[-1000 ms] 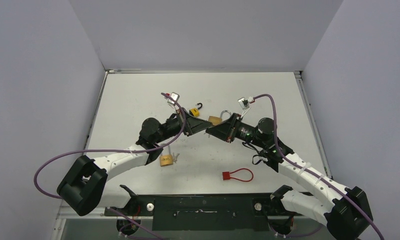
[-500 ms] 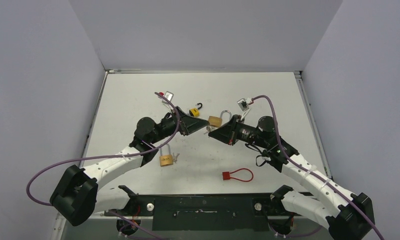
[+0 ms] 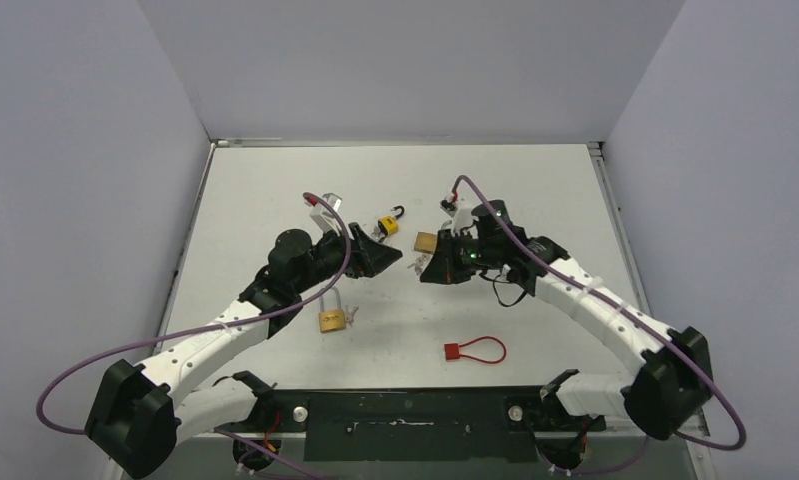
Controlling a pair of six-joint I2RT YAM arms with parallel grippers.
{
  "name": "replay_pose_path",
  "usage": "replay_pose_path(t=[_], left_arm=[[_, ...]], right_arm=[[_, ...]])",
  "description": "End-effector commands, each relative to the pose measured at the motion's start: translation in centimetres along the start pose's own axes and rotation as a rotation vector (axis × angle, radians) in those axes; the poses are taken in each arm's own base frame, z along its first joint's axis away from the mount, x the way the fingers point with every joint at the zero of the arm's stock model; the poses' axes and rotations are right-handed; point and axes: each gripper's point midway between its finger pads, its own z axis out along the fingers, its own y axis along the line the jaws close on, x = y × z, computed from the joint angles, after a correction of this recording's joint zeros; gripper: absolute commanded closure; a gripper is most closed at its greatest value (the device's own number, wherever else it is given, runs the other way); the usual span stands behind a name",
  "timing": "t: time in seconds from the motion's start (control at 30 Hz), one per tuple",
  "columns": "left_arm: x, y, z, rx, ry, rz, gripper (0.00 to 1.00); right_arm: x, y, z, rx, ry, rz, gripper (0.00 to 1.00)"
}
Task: Unlock with the key
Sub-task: Pick up the key from the center of the board.
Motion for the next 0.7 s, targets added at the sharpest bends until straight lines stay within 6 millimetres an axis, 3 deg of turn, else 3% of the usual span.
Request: replay_pose_path(t=[0.0,0.07,0.2,0.4,0.67], left_arm=[[-0.9,2.1,-0.3,-0.139,-0.032,0.062,0.29],[-0.3,2.7,-0.4,-0.163,-0.02,0.07,0.29],[0.8,3.7,-0.5,-0.195,0.001,0.085,0.29],[1.9,4.7,-0.4,-0.212,0.02,0.093,0.29],[2.9,5.8,-0.7,-0.254,0.047,0.103,0.29]], right_arm=[[8.8,-5.9,1.9,0.218,0.327,0.195,1.0],[9.9,-7.1,1.4,0.295,0.373,0.213,1.0],[9.3,-9.2,-0.7,0.489,0.418,0.16,1.0],[10.9,-12.9,-4.0,0.853,0.547,0.022,1.0],[9.4,-11.9,-3.2,0.82,0.523,-0.126,1.0]])
